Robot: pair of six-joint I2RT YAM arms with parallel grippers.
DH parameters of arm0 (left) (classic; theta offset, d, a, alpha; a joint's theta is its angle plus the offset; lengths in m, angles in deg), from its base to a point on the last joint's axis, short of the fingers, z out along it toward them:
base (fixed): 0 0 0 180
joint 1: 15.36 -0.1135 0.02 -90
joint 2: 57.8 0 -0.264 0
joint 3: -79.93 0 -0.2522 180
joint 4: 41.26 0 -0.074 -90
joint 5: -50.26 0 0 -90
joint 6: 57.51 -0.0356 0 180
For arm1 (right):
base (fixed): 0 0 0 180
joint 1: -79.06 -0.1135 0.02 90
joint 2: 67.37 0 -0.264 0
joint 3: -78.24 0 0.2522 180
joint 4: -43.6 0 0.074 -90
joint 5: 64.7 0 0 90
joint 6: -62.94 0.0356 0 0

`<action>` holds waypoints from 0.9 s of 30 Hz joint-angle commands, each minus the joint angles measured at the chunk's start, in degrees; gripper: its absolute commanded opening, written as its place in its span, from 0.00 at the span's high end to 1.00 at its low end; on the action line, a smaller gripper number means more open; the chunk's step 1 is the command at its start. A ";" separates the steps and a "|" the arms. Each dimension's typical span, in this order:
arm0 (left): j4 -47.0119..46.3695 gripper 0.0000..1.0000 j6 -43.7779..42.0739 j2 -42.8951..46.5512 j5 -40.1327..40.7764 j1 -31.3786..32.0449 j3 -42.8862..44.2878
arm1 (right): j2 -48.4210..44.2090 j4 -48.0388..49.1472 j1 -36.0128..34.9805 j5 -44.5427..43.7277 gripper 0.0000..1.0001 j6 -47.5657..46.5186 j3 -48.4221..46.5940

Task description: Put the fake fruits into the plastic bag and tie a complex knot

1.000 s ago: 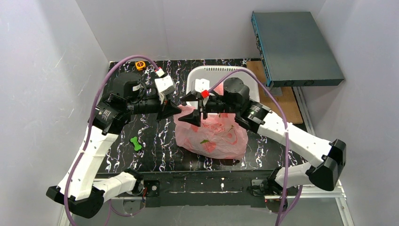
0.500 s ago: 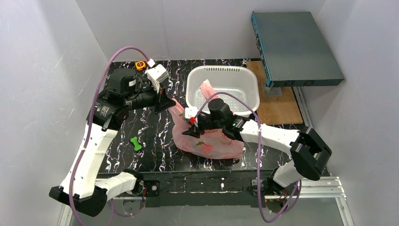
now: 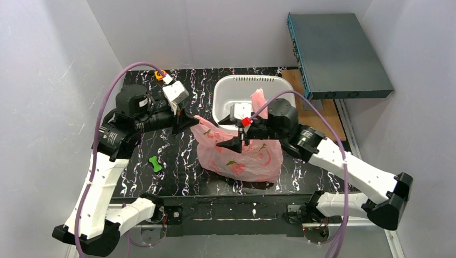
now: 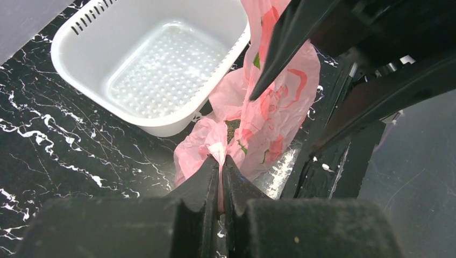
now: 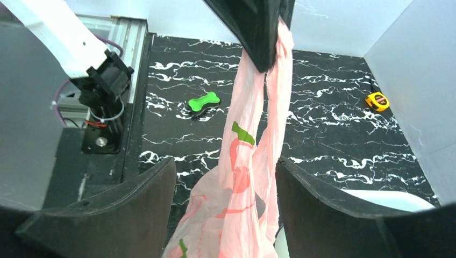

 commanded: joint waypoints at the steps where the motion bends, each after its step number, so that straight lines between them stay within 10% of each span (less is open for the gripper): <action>1: 0.44 1.00 -2.59 -0.20 -2.13 -0.34 -0.44 | -5.62 -8.21 -0.12 -3.57 0.25 5.36 -6.81; 10: 1.38 1.00 -7.20 -1.62 -5.49 -0.34 0.63 | -19.04 -23.99 9.04 -15.10 0.17 11.46 -6.43; 27: 6.86 1.00 -17.73 -6.00 -10.87 -0.17 5.32 | -10.93 -28.52 32.86 7.25 0.16 3.75 -1.52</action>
